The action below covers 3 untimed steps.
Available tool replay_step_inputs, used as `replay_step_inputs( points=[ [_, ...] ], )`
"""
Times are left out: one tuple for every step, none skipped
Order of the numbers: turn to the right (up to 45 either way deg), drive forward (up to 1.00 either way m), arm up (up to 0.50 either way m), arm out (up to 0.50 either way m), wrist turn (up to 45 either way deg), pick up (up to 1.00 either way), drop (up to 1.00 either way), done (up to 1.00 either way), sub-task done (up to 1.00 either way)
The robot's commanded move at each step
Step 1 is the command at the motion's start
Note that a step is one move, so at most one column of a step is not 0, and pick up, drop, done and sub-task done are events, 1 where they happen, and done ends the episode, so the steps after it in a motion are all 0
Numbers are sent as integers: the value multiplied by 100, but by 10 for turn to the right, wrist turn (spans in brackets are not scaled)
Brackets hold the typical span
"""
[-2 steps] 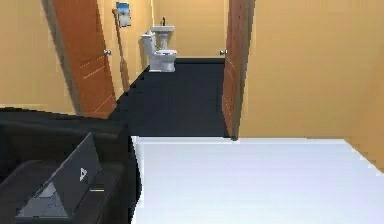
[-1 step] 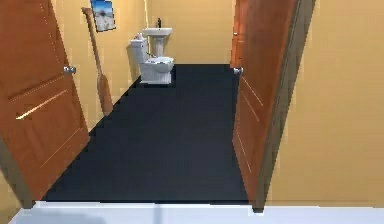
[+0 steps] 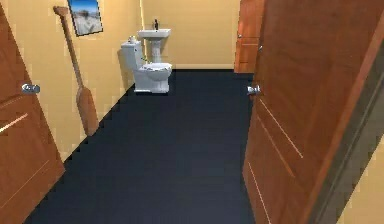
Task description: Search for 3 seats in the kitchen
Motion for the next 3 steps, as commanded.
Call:
replay_step_inputs(
  points=[
    [-90, 0, 0, 0, 0, 0, 0, 0, 0],
    [0, 100, 0, 0, 0, 0, 0, 0, 0],
    [0, 65, 0, 0, 0, 0, 0, 0, 0]
  ],
)
